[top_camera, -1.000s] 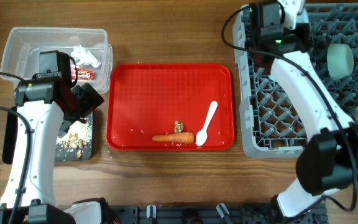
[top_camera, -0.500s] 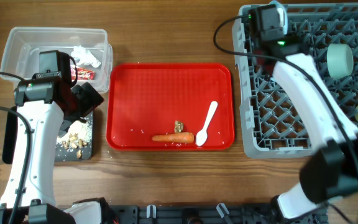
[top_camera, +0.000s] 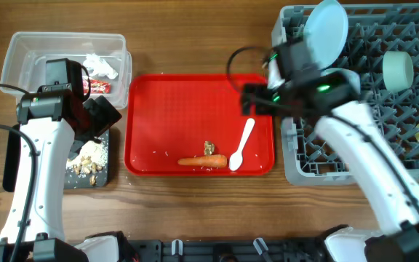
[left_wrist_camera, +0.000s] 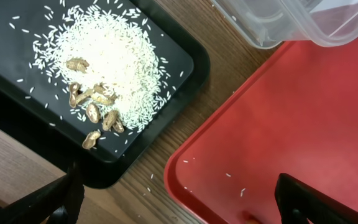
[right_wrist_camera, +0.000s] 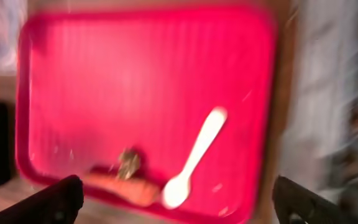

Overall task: Sort waste into correct bins and load items into the dishwasher rack
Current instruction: 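Stand the plate upright in the rack and open the right gripper, then grasp the white spoon on the red tray with the right gripper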

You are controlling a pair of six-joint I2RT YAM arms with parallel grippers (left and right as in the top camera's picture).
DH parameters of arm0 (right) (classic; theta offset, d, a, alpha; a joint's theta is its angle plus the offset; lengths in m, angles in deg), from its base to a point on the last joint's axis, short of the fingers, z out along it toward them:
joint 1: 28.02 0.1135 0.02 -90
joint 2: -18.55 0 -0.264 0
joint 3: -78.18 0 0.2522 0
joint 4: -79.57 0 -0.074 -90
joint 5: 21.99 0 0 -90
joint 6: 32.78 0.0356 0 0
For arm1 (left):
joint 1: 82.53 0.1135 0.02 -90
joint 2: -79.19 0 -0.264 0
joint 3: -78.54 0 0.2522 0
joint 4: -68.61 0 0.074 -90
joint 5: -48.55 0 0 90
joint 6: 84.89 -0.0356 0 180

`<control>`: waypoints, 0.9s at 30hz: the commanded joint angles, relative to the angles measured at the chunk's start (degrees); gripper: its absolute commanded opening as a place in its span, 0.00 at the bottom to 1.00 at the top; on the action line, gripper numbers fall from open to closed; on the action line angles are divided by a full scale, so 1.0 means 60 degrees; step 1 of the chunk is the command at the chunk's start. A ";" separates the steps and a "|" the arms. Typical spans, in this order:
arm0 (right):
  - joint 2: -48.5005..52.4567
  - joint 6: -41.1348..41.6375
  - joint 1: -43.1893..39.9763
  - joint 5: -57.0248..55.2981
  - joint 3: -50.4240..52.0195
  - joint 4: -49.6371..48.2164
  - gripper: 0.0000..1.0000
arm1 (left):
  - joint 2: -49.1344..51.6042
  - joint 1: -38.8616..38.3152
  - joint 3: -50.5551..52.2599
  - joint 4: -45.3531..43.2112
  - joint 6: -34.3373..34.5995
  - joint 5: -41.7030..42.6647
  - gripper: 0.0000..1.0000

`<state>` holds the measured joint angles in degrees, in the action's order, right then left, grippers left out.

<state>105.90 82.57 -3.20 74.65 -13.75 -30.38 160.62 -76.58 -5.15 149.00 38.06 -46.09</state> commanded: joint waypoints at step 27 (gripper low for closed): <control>0.2554 0.8346 0.2310 -0.0452 0.3792 -0.3359 0.70 | -0.0117 0.0047 -0.0044 0.0153 0.0087 0.0047 1.00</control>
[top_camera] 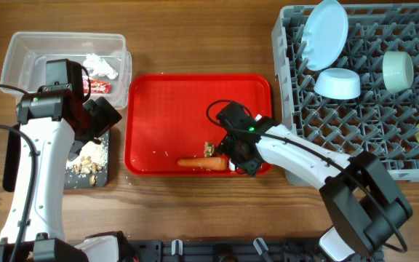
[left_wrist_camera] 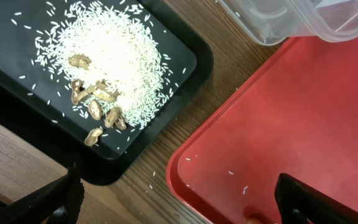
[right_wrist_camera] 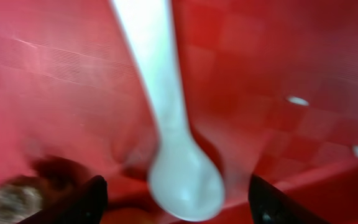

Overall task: Sort waste into correct bins and load items into the dishwasher rack
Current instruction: 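Grasp the white spoon on the red tray with the right gripper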

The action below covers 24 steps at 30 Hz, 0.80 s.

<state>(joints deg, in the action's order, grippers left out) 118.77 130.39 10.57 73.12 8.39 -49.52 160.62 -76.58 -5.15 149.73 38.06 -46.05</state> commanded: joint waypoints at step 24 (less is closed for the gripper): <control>0.0404 -0.0688 0.0015 -0.0117 0.0087 -0.0688 0.21 | -0.0117 0.0047 -0.0044 0.0033 0.0087 0.0044 1.00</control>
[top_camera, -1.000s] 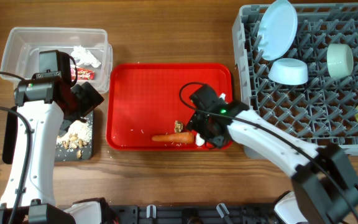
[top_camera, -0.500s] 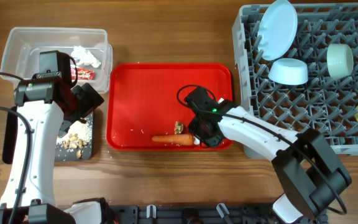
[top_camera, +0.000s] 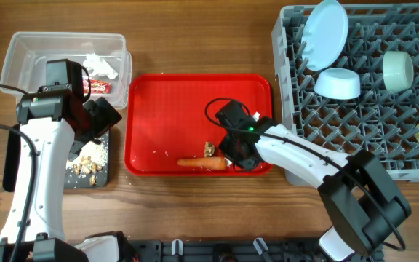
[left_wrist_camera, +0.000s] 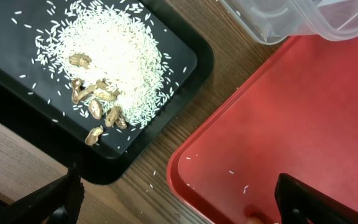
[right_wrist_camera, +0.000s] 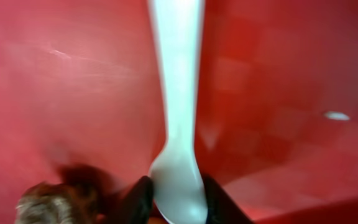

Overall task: Sort waste into correct bins and load items into the dishwasher rack
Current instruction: 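Grasp the white spoon on the red tray with the right gripper, then insert the white spoon upright into the rack with the right gripper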

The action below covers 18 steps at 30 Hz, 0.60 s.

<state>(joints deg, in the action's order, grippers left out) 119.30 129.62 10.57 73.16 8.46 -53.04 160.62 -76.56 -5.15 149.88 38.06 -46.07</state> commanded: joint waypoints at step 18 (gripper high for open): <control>-0.0506 -0.4120 -0.0342 -0.0095 -0.0495 -0.0186 0.05 | -0.0117 0.0044 -0.0044 0.0007 0.0087 0.0044 1.00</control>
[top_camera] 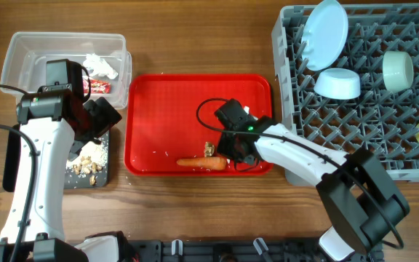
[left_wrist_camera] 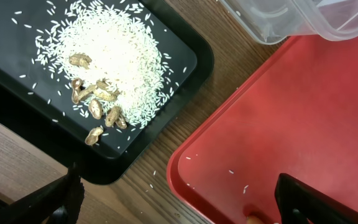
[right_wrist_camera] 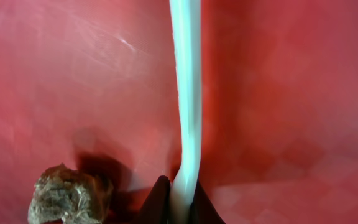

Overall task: Sort waste into correct bins and load items into the dishwasher rack
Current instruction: 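Insert the white spoon upright into the rack with the right gripper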

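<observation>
A white spoon (right_wrist_camera: 186,93) lies in the red tray (top_camera: 188,102), and my right gripper (right_wrist_camera: 178,200) is shut on its lower end, low over the tray floor. In the overhead view the right gripper (top_camera: 236,148) covers the spoon. A brown food lump (right_wrist_camera: 64,194) sits just left of the fingers, with a carrot (top_camera: 202,161) at the tray's front edge. My left gripper (left_wrist_camera: 179,208) hangs open over the gap between the black tray (left_wrist_camera: 17,112) and the red tray, holding nothing.
The black tray holds rice and peanuts (left_wrist_camera: 98,106). A clear bin (top_camera: 20,58) with wrappers stands at the back left. The grey dishwasher rack (top_camera: 355,131) on the right carries a plate (top_camera: 324,25), a white bowl (top_camera: 338,84) and a pale cup (top_camera: 398,69).
My right gripper's fingers, which stood a little apart around the spoon's bowl, are now pressed tight on the spoon. The left arm has not moved.
At first my right gripper was high beside the rack's left edge, open, with the spoon lying free in the tray. Then it was down over the spoon with its jaws wide. Then the jaws were close about the bowl, and now they grip it.
</observation>
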You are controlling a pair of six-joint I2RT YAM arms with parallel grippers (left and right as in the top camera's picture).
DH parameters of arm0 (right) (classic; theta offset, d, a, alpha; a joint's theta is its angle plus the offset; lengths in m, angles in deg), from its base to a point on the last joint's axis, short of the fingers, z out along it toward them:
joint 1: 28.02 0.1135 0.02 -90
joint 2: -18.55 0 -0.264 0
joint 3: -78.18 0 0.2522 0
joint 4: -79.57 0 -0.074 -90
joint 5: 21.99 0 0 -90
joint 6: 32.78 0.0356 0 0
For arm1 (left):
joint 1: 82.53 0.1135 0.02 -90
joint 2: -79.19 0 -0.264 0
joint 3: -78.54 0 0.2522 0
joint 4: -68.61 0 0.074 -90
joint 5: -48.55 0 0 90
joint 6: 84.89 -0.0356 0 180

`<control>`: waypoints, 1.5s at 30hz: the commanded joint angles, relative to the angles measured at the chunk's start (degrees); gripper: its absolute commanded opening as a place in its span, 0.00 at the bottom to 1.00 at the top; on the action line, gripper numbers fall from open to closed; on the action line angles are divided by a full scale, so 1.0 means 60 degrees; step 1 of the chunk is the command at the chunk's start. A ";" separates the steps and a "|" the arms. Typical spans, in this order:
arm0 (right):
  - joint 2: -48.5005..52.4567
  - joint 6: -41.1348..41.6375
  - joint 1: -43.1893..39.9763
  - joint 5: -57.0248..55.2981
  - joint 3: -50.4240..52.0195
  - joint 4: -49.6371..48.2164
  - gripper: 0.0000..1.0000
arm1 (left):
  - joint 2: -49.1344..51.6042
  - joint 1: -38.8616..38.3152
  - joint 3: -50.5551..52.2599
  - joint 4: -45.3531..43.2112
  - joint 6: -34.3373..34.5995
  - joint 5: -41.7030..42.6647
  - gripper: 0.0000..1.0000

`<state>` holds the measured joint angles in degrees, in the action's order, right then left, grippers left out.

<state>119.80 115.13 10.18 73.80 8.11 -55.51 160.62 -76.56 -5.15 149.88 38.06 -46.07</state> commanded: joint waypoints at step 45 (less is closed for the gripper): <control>-0.2550 -0.6798 -0.4313 -0.2965 -0.0280 0.3177 0.04 | 0.0652 -0.4153 0.0248 -0.0729 0.2725 0.1632 1.00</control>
<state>102.62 72.93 -13.60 57.36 5.27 -36.94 162.94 -99.11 -4.37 145.53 49.23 -36.85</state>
